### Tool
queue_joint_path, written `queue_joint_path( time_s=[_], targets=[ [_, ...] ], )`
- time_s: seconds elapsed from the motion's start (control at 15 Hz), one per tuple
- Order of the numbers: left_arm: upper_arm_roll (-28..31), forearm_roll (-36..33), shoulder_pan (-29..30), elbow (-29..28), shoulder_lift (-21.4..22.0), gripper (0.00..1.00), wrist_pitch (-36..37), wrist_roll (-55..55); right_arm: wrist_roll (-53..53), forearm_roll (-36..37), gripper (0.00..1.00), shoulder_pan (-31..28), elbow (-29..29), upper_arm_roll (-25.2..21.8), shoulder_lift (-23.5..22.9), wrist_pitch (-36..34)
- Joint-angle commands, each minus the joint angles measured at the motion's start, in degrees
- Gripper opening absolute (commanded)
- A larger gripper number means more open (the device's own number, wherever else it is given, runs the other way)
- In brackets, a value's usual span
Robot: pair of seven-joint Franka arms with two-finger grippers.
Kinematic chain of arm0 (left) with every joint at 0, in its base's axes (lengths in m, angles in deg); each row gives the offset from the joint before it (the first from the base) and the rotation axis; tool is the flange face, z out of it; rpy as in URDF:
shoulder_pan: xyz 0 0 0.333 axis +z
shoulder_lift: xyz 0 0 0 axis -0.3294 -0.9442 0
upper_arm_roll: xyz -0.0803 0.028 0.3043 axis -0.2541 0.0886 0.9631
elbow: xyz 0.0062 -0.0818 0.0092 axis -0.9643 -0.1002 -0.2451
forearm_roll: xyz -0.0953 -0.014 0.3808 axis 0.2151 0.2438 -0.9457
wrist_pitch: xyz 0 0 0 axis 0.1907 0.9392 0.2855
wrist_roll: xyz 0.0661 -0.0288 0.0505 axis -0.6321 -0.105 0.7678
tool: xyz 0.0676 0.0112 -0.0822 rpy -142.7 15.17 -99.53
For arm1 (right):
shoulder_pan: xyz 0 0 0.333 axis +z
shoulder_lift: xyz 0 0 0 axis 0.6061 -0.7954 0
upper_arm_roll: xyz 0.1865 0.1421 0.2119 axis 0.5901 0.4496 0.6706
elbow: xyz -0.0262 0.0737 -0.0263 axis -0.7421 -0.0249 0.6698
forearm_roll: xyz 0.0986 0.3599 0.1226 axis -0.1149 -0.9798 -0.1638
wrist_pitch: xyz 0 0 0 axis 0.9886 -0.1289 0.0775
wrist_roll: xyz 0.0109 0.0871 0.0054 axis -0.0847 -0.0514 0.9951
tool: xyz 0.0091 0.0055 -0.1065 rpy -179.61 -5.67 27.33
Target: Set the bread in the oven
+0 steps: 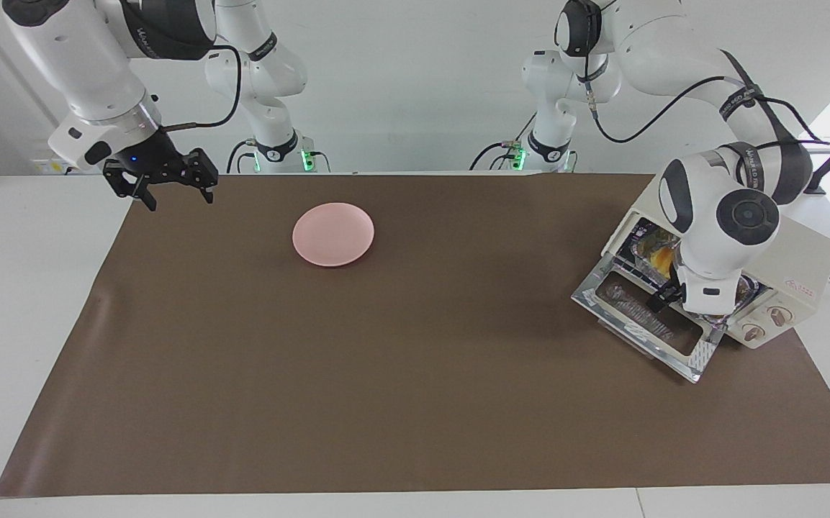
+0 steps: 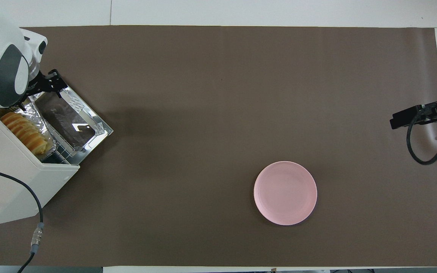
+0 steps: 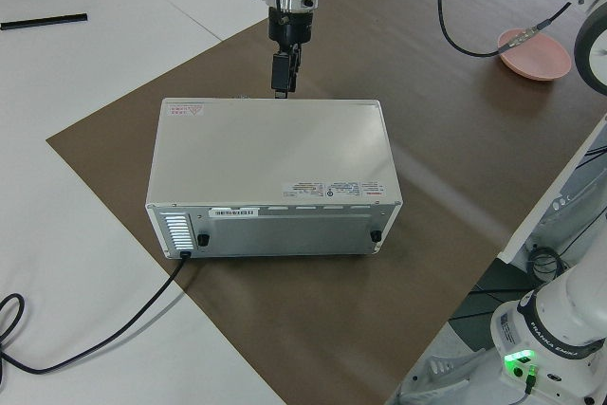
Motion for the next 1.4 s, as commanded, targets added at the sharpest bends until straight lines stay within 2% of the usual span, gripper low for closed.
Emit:
queue_joint_path(
  time_s=[0.0,0.13,0.33,0.8,1.0,1.06,1.26,1.33],
  targets=[
    [0.0,0.1,-1.5,0.3,2.5,1.0,1.1,-0.7,0.0,-0.8,1.0,-0.4,1.5,0.1,1.4,-0.2],
    [-0.2,0.5,-1.6,0.3,5.2,1.0,2.9,-1.7,0.0,-0.8,1.0,-0.3,1.5,0.2,1.4,-0.2],
    [-0.1,3.3,-1.6,0.1,9.5,1.0,6.4,-10.3,0.0,-0.8,1.0,-0.4,1.5,0.2,1.4,-0.2],
    [-0.3,4.0,-2.6,-0.3,15.4,1.0,13.6,-21.5,0.0,-0.8,1.0,-0.3,1.5,0.2,1.4,-0.2],
    [-0.3,6.9,-2.5,-0.5,17.6,1.0,16.1,-24.4,0.0,-0.8,1.0,-0.3,1.5,0.2,1.4,-0.2],
    [-1.2,7.0,-1.5,-0.4,18.1,1.0,17.5,-24.6,0.0,-0.8,1.0,-0.3,1.5,0.2,1.4,-0.2],
    [-14.5,7.0,10.0,-0.8,21.6,1.0,19.6,-25.3,0.0,-0.8,1.0,-0.3,1.5,0.2,1.4,-0.2],
    [-17.0,7.0,12.4,-1.0,21.7,1.0,20.2,-25.3,0.0,-0.8,1.0,-0.3,1.5,0.2,1.4,-0.2]
  ],
)
